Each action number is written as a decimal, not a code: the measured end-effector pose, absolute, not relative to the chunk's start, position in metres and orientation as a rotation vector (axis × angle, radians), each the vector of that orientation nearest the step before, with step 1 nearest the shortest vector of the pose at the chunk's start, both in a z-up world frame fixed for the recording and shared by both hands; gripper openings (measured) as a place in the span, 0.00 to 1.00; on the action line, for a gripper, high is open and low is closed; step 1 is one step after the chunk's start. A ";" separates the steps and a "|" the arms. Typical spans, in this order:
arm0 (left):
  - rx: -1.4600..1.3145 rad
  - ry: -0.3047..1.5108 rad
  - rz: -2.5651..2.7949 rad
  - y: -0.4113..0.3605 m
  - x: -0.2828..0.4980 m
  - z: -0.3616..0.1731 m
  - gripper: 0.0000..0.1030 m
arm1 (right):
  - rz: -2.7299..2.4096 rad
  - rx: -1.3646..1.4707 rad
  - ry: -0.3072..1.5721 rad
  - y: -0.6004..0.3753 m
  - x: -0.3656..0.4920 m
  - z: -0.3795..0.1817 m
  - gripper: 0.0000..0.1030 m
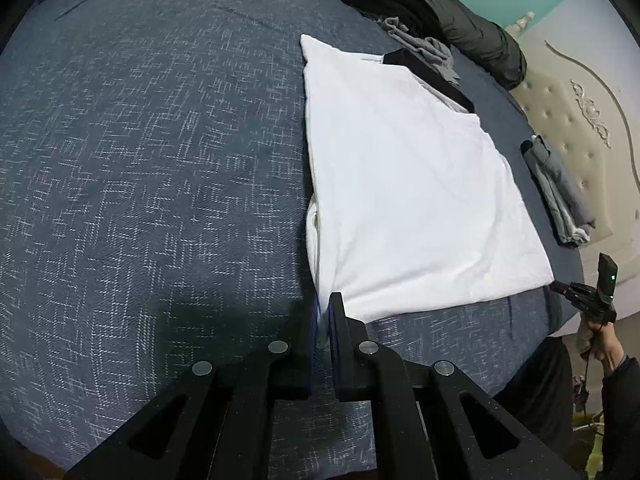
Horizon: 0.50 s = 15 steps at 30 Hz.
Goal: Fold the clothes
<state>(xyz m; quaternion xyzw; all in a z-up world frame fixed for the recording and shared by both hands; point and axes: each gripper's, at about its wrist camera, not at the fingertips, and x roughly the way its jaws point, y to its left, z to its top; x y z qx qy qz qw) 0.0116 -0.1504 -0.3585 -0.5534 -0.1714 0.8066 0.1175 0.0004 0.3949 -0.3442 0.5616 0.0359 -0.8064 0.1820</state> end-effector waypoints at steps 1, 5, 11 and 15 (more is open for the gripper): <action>-1.624 -0.514 2.357 -0.152 0.011 -0.360 0.05 | -2.272 1.603 0.114 0.397 0.000 -0.349 0.02; -1.650 -0.546 2.343 -0.156 0.010 -0.368 0.05 | -2.273 1.638 0.104 0.399 -0.001 -0.364 0.02; -1.682 -0.549 2.316 -0.150 0.006 -0.376 0.07 | -2.255 1.637 0.038 0.402 -0.006 -0.365 0.03; -1.699 -0.553 2.308 -0.153 0.004 -0.376 0.14 | -2.256 1.653 -0.024 0.406 -0.012 -0.364 0.03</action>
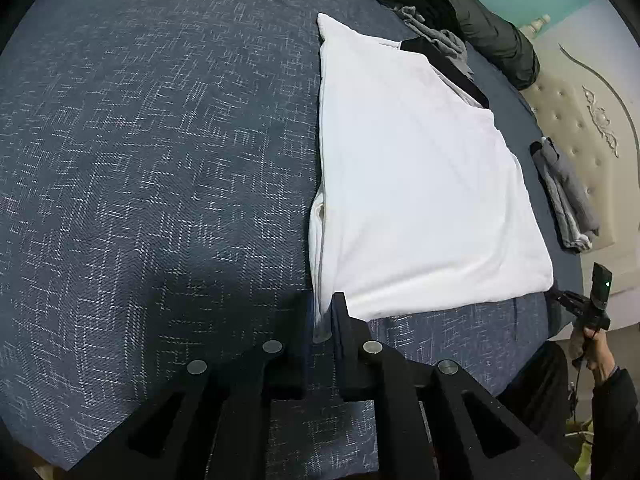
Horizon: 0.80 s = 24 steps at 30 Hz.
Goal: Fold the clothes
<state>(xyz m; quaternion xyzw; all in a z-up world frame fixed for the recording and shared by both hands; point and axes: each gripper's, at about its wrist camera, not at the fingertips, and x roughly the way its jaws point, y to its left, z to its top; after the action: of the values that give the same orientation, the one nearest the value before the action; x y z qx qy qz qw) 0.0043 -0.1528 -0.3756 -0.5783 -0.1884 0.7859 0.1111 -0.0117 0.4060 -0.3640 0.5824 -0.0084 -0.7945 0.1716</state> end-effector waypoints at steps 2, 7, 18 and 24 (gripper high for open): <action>-1.708 -0.528 2.322 -0.157 0.004 -0.370 0.25 | -2.252 1.651 -0.034 0.408 -0.014 -0.364 0.03; -1.672 -0.482 2.404 -0.176 -0.005 -0.346 0.39 | -2.256 1.630 -0.074 0.423 -0.024 -0.352 0.04; -1.541 -0.512 2.479 -0.164 -0.125 -0.336 0.43 | -2.427 1.498 -0.336 0.420 -0.133 -0.315 0.32; -1.525 -0.551 2.477 -0.161 -0.189 -0.352 0.44 | -2.442 1.528 -0.358 0.404 -0.181 -0.317 0.36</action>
<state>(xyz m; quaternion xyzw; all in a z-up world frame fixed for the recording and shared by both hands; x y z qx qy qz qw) -0.1890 -0.1607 -0.3525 -0.5130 -0.1855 0.8332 0.0903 -0.1810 0.4036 -0.3167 0.5226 -0.1224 -0.8353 0.1190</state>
